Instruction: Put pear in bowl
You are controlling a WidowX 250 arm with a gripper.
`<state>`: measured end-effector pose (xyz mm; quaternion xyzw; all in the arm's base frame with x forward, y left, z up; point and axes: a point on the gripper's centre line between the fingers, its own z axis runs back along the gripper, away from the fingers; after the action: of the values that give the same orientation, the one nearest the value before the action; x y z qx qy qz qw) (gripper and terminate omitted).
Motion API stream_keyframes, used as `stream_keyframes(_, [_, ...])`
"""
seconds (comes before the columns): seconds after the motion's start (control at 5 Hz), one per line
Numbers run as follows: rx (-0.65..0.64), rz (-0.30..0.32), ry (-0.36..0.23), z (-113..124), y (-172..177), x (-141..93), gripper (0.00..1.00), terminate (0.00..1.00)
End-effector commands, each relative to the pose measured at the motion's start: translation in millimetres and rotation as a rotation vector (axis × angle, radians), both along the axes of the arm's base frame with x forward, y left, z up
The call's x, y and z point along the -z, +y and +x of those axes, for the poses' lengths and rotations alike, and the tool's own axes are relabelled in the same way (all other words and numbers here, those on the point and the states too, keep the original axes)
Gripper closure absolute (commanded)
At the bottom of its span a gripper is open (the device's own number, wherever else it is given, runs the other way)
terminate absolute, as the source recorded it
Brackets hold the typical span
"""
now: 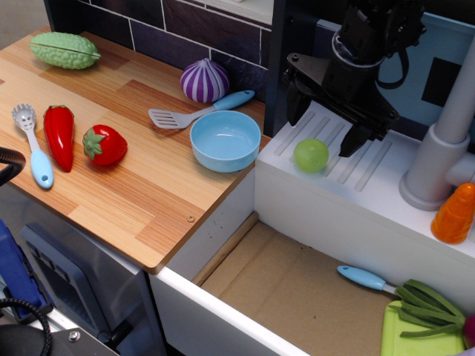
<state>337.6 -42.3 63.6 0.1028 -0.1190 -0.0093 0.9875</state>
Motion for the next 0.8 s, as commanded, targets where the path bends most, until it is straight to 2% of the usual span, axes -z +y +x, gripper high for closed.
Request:
stream_keyframes(0.0, [0.0,0.0,0.0,0,0,0,0.0,0.0])
stream_keyframes(0.4, [0.035,-0.048,-0.049,7,11,25,0.0,0.0])
stream_keyframes(0.6, [0.067,-0.05,-0.071,14,18,33,0.0,0.0])
